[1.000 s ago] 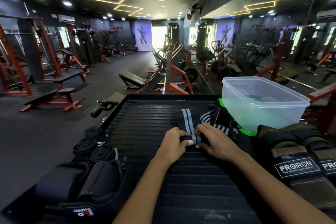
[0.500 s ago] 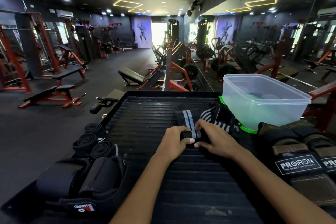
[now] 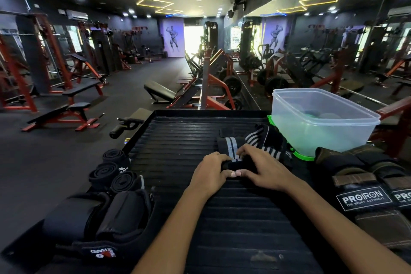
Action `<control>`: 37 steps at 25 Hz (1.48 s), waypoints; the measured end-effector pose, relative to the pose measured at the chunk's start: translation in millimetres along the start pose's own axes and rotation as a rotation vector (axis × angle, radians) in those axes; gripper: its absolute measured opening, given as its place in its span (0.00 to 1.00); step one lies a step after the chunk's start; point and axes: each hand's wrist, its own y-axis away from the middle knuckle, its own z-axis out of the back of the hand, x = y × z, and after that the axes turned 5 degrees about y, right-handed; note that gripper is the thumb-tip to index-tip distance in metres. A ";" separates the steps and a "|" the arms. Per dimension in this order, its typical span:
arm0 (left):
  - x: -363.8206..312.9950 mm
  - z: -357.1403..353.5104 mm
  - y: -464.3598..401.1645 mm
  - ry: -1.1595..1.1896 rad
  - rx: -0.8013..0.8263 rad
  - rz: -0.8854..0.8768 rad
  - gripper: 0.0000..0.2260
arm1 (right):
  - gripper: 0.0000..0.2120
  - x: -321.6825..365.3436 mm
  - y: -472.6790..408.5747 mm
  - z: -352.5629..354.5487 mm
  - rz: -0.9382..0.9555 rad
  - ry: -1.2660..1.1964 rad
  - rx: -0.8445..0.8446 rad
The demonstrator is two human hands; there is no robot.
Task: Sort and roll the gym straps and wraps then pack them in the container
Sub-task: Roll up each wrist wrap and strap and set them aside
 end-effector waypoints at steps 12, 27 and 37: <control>4.6 0.7 -3.0 0.051 -0.042 -0.003 0.13 | 0.17 -4.6 -1.1 -0.4 -0.045 0.031 0.015; 1.8 0.0 -1.0 0.119 0.025 -0.049 0.17 | 0.20 -8.4 -2.9 -1.4 -0.036 -0.096 0.008; 3.8 -0.4 -0.6 0.069 0.062 -0.065 0.15 | 0.18 -14.4 -1.3 0.4 -0.045 -0.098 -0.023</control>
